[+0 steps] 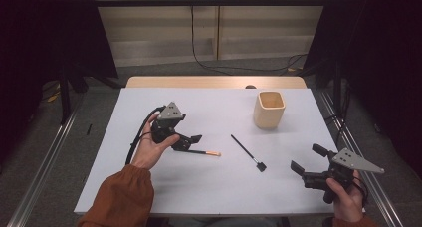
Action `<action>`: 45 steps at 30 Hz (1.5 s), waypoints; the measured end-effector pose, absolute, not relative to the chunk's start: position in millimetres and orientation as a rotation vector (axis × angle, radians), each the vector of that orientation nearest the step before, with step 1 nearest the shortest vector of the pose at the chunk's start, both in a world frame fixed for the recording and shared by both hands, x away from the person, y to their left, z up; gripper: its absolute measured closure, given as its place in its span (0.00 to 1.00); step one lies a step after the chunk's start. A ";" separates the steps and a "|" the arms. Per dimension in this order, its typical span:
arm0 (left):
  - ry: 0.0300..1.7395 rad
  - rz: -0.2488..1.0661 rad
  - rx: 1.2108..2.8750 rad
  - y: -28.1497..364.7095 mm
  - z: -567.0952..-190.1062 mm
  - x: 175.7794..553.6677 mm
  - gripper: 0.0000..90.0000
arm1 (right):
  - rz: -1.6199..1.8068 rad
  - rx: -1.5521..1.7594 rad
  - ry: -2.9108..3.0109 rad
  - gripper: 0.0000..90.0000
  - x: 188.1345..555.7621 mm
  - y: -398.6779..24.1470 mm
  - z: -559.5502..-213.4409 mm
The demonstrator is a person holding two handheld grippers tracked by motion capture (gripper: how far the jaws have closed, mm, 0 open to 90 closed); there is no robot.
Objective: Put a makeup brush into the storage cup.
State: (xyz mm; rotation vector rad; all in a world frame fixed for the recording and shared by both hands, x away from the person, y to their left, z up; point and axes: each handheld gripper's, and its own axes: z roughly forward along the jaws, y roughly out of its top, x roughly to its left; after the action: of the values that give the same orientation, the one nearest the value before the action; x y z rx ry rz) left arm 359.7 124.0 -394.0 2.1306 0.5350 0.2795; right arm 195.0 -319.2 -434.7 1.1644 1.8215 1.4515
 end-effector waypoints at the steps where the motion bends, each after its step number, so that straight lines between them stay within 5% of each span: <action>1: 0.528 0.299 2.158 121.0 -394.0 362.3 0.07 | 1.452 1.166 1.822 0.00 195.0 -318.9 -434.8; 22: 0.388 0.077 2.591 93.6 -419.7 377.9 0.10 | 1.460 1.155 1.854 0.00 195.7 -317.1 -435.4; 35: 0.390 -0.015 2.696 92.0 -432.2 383.3 0.11 | 1.462 1.154 1.869 0.00 196.2 -316.2 -436.0; 45: 0.337 -0.021 2.781 87.9 -434.3 388.7 0.31 | 1.455 1.147 1.880 0.00 196.6 -315.4 -436.7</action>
State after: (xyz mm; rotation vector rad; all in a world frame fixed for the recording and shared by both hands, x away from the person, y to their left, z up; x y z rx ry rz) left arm 388.7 87.9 -434.3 2.7810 0.3374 -0.0214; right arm 196.6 -315.4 -436.7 1.1465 1.8797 1.4551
